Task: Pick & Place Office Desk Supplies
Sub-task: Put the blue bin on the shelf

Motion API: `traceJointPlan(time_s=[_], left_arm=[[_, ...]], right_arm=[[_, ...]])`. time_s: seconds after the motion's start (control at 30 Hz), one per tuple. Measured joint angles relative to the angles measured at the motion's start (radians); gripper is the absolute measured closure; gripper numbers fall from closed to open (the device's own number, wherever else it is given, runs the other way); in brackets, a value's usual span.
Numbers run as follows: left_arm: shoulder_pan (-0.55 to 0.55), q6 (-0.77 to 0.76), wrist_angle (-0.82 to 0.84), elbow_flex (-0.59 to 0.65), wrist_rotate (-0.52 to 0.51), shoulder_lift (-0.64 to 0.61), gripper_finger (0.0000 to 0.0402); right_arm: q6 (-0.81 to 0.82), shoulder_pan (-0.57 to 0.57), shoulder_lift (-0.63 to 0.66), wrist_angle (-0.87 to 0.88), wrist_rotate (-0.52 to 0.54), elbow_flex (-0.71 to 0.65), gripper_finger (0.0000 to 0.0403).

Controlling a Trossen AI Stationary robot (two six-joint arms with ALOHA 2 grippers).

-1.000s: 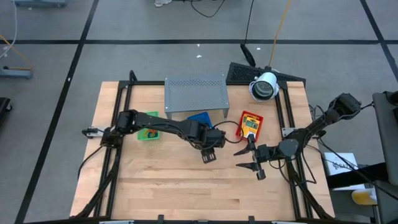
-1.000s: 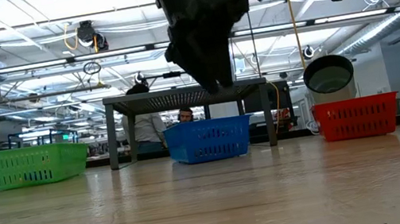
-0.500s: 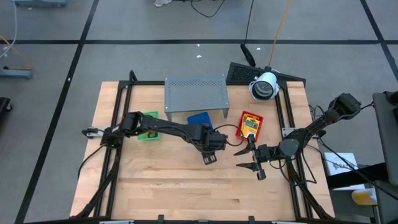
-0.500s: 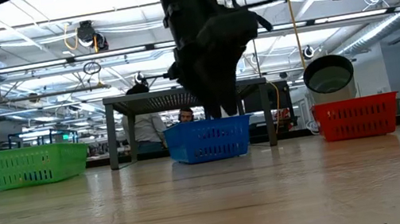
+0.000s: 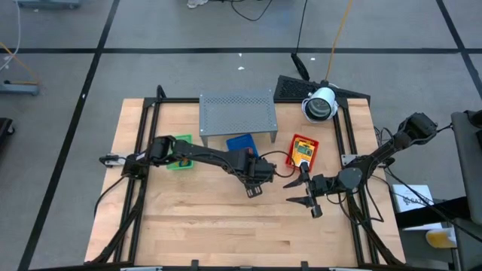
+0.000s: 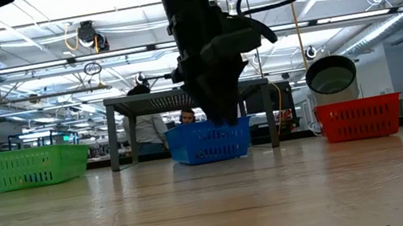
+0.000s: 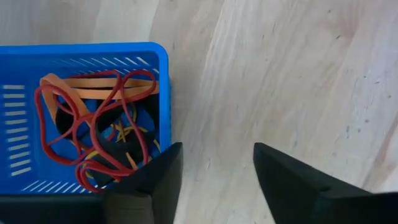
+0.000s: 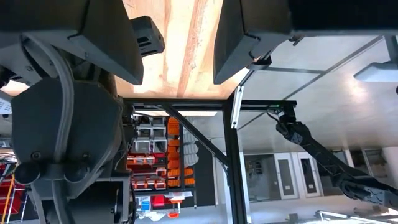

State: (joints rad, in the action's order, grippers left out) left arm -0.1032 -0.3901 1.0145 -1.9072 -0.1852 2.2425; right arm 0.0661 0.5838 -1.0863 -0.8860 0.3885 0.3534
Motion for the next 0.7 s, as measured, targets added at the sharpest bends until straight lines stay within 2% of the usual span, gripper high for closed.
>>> traceJointPlan(time_s=[0.13, 0.33, 0.53, 0.7], left_arm=[[0.0, -0.001, 0.0, 0.0, 0.001, 0.0, 0.0254], [0.0, 0.012, -0.004, 0.0, 0.041, -0.001, 0.0384], [-0.005, 0.012, -0.024, 0.0, 0.086, -0.001, 0.0397], [-0.018, 0.004, -0.027, 0.0, 0.078, -0.011, 0.0385]], right_arm=[[0.0, 0.0, 0.0, 0.0, 0.0, 0.0, 0.0218], [0.0, 0.0, 0.0, 0.0, 0.0, 0.0, 0.0218], [0.0, 0.0, 0.0, 0.0, 0.0, 0.0, 0.0218], [0.0, 0.0, 0.0, 0.0, 0.0, 0.0, 0.0218]])
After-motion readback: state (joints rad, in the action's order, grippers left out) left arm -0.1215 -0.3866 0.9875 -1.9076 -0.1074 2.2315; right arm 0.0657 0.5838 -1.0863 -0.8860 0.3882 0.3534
